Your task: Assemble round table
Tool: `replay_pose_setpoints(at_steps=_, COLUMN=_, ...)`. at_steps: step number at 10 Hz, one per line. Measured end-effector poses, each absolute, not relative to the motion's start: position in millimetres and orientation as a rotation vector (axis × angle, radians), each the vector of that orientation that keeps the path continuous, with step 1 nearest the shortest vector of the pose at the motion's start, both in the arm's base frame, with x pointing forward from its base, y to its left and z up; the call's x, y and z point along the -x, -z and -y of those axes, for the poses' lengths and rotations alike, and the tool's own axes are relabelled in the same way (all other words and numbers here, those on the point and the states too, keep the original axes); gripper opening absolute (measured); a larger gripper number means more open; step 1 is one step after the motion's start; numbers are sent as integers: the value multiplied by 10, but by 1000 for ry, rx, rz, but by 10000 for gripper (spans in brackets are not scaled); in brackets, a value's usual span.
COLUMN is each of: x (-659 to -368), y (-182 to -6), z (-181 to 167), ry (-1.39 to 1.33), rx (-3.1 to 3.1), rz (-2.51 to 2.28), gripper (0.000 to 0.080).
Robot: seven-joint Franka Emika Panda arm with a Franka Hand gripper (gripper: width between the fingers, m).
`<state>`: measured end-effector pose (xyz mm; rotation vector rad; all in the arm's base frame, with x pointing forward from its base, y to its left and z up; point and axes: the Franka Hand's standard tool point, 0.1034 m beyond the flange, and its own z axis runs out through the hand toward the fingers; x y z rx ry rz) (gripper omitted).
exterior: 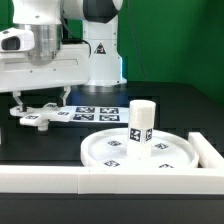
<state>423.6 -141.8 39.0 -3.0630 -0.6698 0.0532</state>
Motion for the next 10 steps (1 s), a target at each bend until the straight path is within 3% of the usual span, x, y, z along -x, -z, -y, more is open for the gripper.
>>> replay_pose_setpoints(at_steps=9, x=-4177, y=-271, z=1420, ry=-84, rx=3060, rz=670, gripper=646)
replay_pose_setpoints(at_steps=10, x=-4182, y=-276, z=1416, ry=-83, rx=3060, rz=672, gripper=463)
